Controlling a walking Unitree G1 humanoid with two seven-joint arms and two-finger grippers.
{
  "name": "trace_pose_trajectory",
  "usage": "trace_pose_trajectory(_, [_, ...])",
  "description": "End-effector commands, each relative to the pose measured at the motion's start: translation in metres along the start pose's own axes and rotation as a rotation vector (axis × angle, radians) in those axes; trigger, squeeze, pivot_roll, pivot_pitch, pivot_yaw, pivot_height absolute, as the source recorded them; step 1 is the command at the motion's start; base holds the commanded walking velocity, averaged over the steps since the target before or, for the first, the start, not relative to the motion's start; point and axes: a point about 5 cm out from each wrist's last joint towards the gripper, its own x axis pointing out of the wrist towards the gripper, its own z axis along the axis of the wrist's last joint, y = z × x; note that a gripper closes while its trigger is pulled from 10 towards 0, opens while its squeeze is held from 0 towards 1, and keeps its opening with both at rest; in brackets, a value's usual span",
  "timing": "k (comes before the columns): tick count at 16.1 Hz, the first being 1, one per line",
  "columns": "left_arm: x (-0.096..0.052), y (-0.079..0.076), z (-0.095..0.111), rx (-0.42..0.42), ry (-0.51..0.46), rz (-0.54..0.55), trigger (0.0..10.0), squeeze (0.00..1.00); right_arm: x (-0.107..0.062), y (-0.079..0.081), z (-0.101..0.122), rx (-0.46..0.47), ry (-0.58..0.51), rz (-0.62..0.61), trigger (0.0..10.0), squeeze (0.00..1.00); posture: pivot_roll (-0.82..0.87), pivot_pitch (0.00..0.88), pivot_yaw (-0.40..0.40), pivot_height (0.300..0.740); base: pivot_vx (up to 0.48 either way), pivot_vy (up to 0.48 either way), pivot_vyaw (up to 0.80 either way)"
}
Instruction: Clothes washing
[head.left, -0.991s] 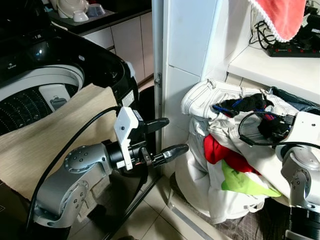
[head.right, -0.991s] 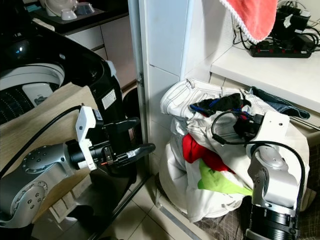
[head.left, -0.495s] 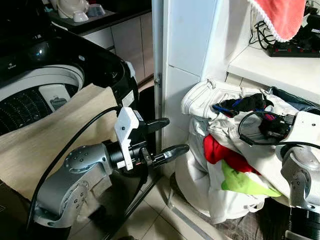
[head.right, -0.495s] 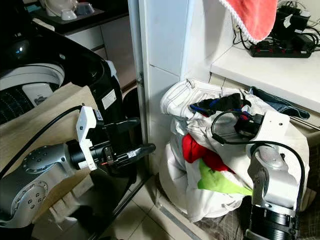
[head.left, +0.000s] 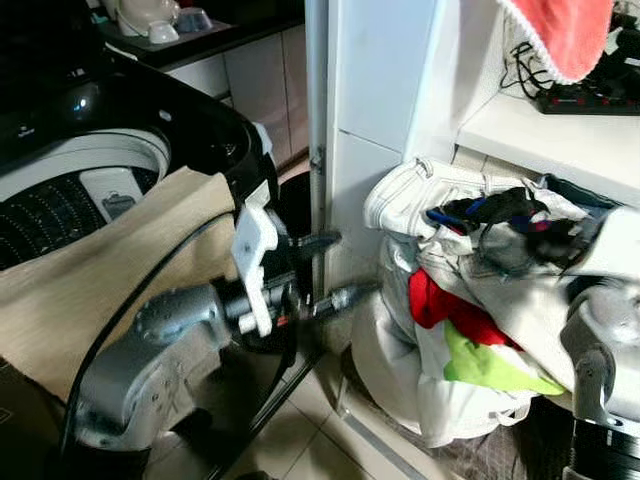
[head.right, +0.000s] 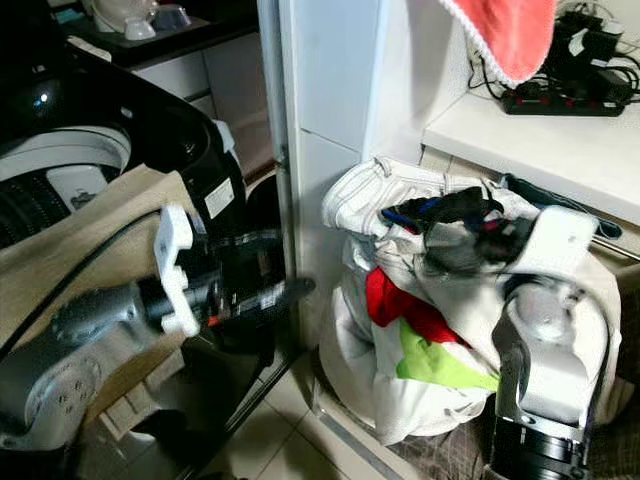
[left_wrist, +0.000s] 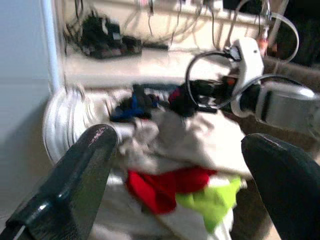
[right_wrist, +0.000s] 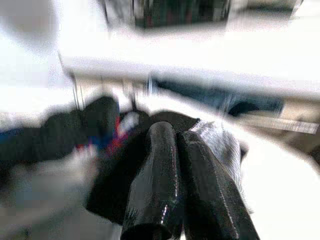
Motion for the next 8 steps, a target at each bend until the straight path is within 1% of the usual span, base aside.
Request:
trace_pose_trajectory(1, [0.001,0.005,0.008,0.006,-0.034,0.032,10.0,0.0,-0.004,-0.002,0.017,-0.001,-0.103,-0.019,0.0,0.0,-0.06,0.0,0.035,0.74,0.0,0.0,0.0])
trace_pose_trajectory(3, [0.006,0.009,0.012,0.037,-0.058,0.06,10.0,0.0,-0.007,0.001,0.039,0.025,-0.2,0.028,0.0,0.0,-0.06,0.0,0.039,0.74,0.0,0.0,0.0])
trace_pose_trajectory(4, [0.008,0.009,0.014,0.047,-0.065,0.066,10.0,0.0,-0.009,0.004,0.048,0.039,-0.222,0.078,0.0,0.0,-0.07,0.0,0.042,0.74,0.0,0.0,0.0])
trace_pose_trajectory(6, [0.017,0.011,0.024,0.116,-0.103,0.097,10.0,0.0,-0.013,0.018,0.073,0.089,-0.279,0.257,0.0,0.0,-0.07,0.0,0.044,0.74,0.0,0.0,0.0])
trace_pose_trajectory(7, [0.021,0.011,0.027,0.127,-0.123,0.106,10.0,0.0,-0.015,0.023,0.081,0.109,-0.292,0.324,0.0,0.0,-0.07,0.0,0.045,0.74,0.0,0.0,0.0])
trace_pose_trajectory(8, [0.025,0.012,0.032,0.127,-0.152,0.116,10.0,1.0,-0.017,0.028,0.092,0.181,-0.298,0.393,0.0,0.0,-0.07,0.0,0.043,0.74,0.0,0.0,0.0])
